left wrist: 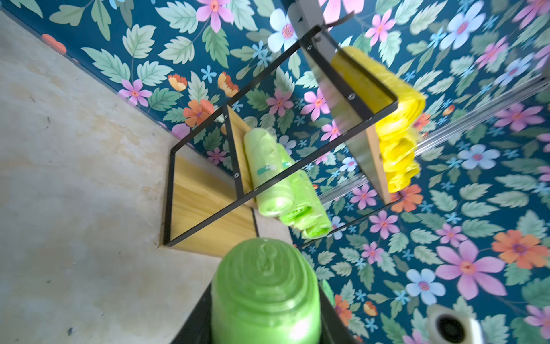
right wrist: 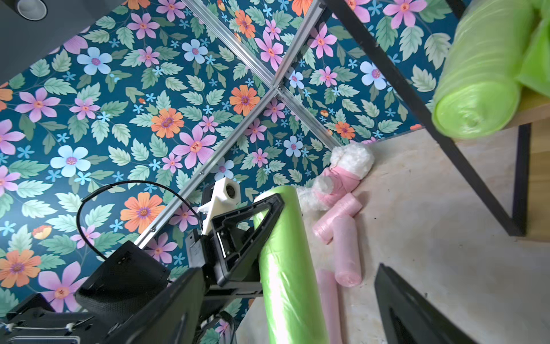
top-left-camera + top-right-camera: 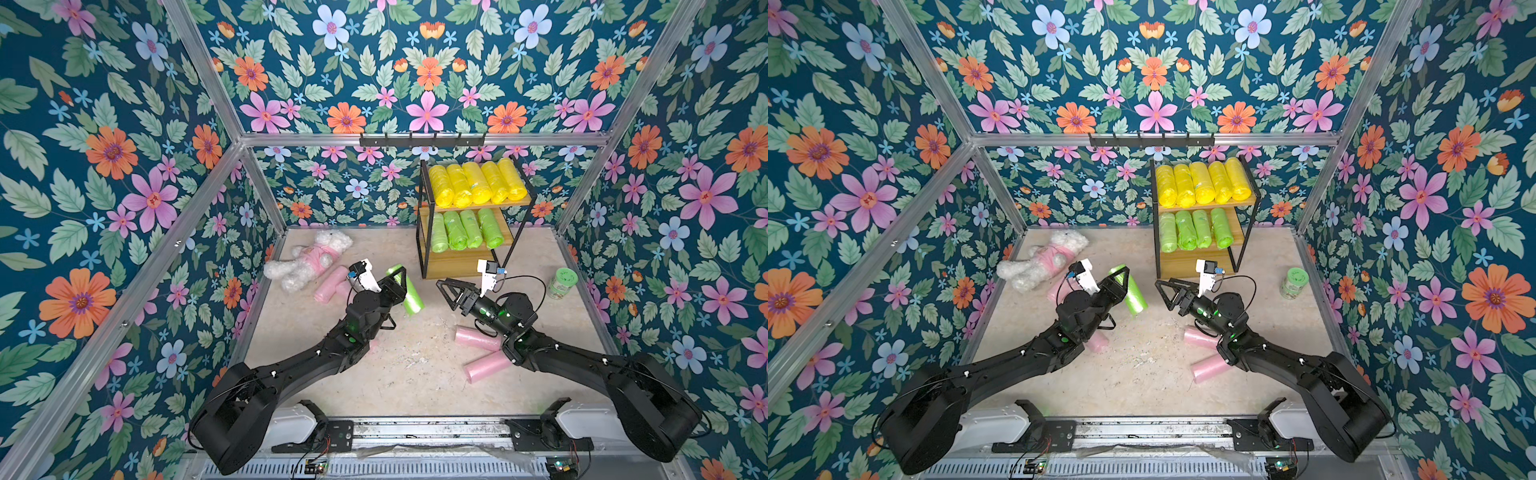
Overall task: Sort the rolls of trash bags by color and place them on the shelf
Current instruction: Pick up the roll of trash bags from the center of the board, then place the roll of trash bags on the shelf.
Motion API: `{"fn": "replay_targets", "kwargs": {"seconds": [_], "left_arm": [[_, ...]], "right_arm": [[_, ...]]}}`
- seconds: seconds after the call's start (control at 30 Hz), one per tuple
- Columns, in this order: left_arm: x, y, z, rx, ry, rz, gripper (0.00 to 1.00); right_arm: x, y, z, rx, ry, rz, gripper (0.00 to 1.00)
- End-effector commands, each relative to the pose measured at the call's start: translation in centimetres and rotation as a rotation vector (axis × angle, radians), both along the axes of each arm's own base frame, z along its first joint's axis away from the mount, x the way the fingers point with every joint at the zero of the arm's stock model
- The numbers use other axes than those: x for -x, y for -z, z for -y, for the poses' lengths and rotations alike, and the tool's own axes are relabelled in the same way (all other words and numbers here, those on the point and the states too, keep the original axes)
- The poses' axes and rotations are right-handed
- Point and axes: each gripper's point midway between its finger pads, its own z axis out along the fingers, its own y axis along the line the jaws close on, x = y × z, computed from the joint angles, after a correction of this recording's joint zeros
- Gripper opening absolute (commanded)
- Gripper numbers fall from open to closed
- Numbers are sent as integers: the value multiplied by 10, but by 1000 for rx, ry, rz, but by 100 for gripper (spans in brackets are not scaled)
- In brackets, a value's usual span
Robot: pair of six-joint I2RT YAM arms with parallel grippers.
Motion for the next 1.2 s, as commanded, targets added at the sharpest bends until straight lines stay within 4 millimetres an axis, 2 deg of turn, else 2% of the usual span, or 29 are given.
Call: {"fn": "replay_targets", "kwargs": {"seconds": [0.0, 0.43, 0.6, 0.77, 1.0, 1.17], "left_arm": [[4, -44, -10, 208, -23, 113, 31], [9, -53, -18, 352, -23, 154, 30], [8, -53, -16, 380, -11, 152, 30], [8, -57, -16, 394, -12, 164, 30], [9, -55, -14, 410, 1, 159, 29], [9, -52, -14, 412, 7, 148, 30]], "right_arm": [[9, -25, -9, -105, -59, 45, 99], [23, -22, -60, -162, -222, 12, 99], [26, -24, -71, -183, -262, 8, 94], [28, -21, -80, -172, -279, -2, 80], [27, -24, -80, -179, -275, 7, 53], [27, -26, -79, -186, -267, 15, 43]]}}
